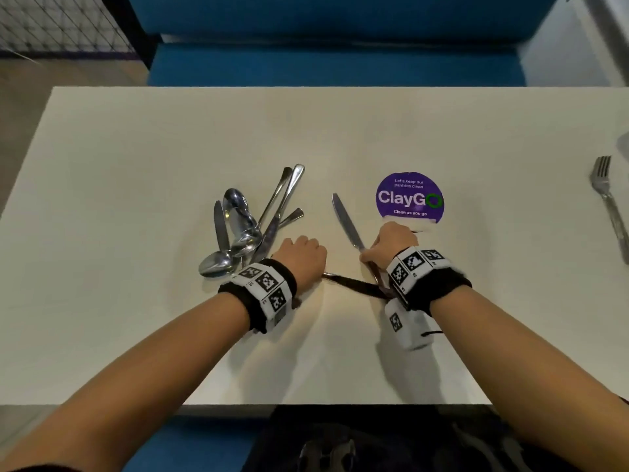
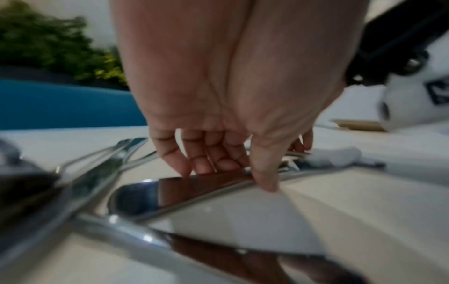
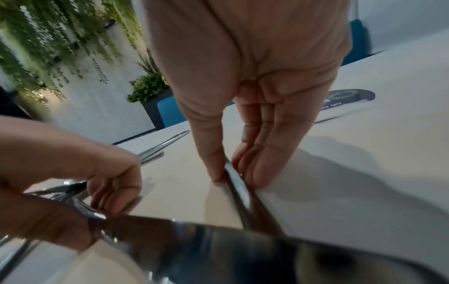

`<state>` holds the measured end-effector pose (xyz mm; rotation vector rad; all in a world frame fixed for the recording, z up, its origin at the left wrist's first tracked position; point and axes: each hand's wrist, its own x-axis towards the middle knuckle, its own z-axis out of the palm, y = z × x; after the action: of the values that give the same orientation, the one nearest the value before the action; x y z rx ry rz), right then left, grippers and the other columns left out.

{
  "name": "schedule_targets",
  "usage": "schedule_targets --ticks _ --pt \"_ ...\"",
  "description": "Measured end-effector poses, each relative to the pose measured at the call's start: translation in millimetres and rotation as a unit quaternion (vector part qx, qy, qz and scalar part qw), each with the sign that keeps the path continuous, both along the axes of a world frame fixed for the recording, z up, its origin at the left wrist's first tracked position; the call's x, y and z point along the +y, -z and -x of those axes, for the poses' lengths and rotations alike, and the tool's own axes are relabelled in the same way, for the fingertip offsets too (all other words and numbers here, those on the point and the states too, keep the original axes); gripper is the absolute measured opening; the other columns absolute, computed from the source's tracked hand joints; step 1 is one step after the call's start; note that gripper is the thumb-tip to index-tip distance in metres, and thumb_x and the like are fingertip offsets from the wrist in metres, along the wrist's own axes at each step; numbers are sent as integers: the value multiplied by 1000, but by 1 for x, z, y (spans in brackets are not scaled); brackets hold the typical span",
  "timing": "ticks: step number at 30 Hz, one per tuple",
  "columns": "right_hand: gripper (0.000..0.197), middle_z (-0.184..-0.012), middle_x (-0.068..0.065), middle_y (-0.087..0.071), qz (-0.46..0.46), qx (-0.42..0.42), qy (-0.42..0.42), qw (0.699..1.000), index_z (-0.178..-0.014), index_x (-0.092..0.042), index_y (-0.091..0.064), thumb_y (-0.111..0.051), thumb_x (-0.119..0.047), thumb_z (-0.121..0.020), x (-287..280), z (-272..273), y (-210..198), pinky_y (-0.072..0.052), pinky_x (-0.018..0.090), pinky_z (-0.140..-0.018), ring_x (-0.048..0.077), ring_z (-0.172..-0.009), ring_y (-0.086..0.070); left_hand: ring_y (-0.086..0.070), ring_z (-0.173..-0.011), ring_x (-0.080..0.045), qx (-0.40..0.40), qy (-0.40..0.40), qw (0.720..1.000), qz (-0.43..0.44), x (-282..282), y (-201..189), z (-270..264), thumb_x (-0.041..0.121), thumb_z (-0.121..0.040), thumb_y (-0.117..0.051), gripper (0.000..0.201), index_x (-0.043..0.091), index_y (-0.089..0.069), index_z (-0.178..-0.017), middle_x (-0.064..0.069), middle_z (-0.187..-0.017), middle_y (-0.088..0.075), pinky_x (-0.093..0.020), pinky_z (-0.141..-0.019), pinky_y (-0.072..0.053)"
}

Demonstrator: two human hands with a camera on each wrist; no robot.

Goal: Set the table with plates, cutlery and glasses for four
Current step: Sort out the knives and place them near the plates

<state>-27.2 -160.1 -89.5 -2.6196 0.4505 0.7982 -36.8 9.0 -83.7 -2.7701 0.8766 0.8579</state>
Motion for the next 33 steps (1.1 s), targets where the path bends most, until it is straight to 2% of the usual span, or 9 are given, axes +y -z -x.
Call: schedule_targets --ticks 6,14,16,19,23,26,28,30,33 --pt "27 -80 8 -58 40 4 -42 998 -86 -3 -61 -70 -28 -79 2 -5 -8 -45 27 -60 23 -74 -56 -50 -109 -25 19 44 999 9 13 -8 -12 14 -97 -41 21 14 -46 -117 -4 -114 -57 -41 -98 -33" --pt "19 -81 18 -73 -106 13 81 991 -84 6 -71 -72 -12 -76 -23 -16 1 -59 43 -79 31 -79 -71 -52 -70 -11 157 -115 968 156 75 -44 -28 27 -99 -43 11 29 -43 -88 8 -78 -54 -24 -63 -41" --pt "15 -72 14 -70 -169 -22 124 977 -79 4 -70 -71 -11 -77 -23 -19 -8 -59 38 -78 27 -72 -69 -57 -63 -13 168 -229 923 261 83 -45 -26 25 -98 -45 12 30 -46 -88 3 -76 -60 -26 -57 -48" --pt "7 -65 10 -64 -289 -74 138 944 -83 2 -70 -67 -5 -82 2 -29 -33 -60 24 -67 19 -61 -63 -62 -56 -18 131 -419 798 414 71 -41 -20 23 -99 -46 9 16 -47 -104 -5 -78 -67 -21 -46 -50" --pt "18 -75 14 -63 -430 -79 124 891 -98 11 -65 -64 -2 -85 52 -43 -56 -58 22 -65 19 -65 -62 -66 -58 -24 147 -551 645 509 43 -34 -19 30 -100 -43 20 13 -40 -111 -10 -84 -69 -35 -59 -59" --pt "12 -80 22 -66 -439 -97 100 888 -89 4 -69 -65 -6 -84 84 -56 -53 -58 41 -79 29 -71 -65 -69 -71 -20 136 -550 617 546 40 -31 -26 31 -101 -38 23 12 -43 -112 -10 -88 -68 -42 -65 -60" --pt "4 -82 22 -68 -432 -110 90 891 -79 -7 -69 -67 -9 -83 97 -65 -46 -56 48 -84 32 -75 -65 -65 -60 -9 136 -563 594 557 44 -32 -32 29 -103 -35 25 8 -45 -112 -7 -80 -63 -32 -54 -58" --pt "3 -85 19 -68 -436 -103 78 891 -83 -8 -68 -66 -10 -85 107 -73 -39 -56 45 -87 30 -80 -68 -51 -40 -5 149 -578 571 563 53 -32 -41 28 -103 -36 29 4 -48 -111 -3 -68 -54 -21 -37 -44" --pt "16 -88 10 -68 -310 -146 1 939 -94 -8 -70 -61 -21 -90 116 -87 -28 -54 32 -82 25 -83 -66 -39 -39 -5 167 -575 585 548 73 -28 -53 29 -101 -41 20 10 -49 -103 2 -64 -46 -19 -36 -31"
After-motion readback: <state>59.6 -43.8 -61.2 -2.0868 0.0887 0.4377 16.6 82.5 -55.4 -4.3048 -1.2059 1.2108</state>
